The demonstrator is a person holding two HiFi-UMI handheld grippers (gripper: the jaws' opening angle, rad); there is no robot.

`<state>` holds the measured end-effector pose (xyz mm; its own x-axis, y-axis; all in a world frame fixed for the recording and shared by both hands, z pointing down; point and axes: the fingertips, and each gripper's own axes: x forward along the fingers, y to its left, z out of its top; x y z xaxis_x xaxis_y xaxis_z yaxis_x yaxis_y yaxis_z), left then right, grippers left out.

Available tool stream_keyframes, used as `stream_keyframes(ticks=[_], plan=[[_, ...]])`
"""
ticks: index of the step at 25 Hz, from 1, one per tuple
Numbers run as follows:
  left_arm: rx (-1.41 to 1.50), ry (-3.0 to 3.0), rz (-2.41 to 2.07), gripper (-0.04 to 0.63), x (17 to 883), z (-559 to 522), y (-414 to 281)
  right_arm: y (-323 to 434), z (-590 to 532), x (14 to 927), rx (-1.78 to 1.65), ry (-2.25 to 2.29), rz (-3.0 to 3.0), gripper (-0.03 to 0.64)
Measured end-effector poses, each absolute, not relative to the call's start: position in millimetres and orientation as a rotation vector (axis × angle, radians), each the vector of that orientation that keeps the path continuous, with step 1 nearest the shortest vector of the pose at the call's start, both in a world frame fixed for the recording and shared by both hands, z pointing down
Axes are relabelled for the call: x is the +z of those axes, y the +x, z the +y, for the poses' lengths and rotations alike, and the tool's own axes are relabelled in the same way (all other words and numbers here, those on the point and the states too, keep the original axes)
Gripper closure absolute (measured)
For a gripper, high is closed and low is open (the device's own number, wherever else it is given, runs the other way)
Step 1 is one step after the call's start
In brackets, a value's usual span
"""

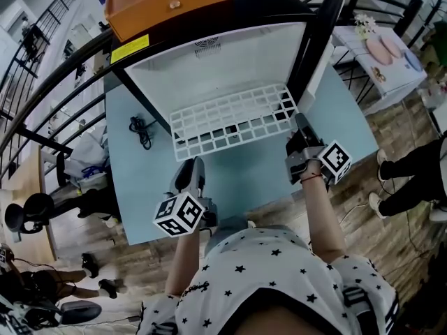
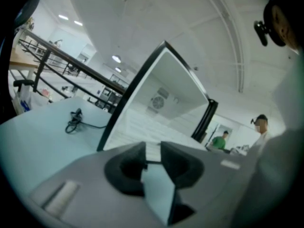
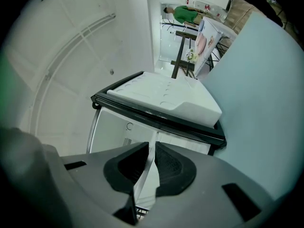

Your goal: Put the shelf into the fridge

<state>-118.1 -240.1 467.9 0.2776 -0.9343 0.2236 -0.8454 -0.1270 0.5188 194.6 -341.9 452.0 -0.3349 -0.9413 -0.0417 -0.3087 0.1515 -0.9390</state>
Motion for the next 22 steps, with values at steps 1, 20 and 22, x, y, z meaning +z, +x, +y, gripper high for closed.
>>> stream_keyframes(ticks=[1, 20, 22], plan=[[-0.204, 1.999, -1.601, 0.501, 467.4, -239.3, -118.1, 194.3, -342.2, 451.5, -1.192, -1.194, 1.756, 0.568], [-0.18, 1.995, -1.6, 0.508, 466.0, -240.9, -115.7, 194.3, -350.5, 450.6, -1.213, -1.191, 1.743, 0.571], [-0.18, 1.998, -1.604, 0.508, 465.7, -240.7, -115.1, 194.7, -350.2, 450.8, -1.218, -1.19, 1.742, 0.571]])
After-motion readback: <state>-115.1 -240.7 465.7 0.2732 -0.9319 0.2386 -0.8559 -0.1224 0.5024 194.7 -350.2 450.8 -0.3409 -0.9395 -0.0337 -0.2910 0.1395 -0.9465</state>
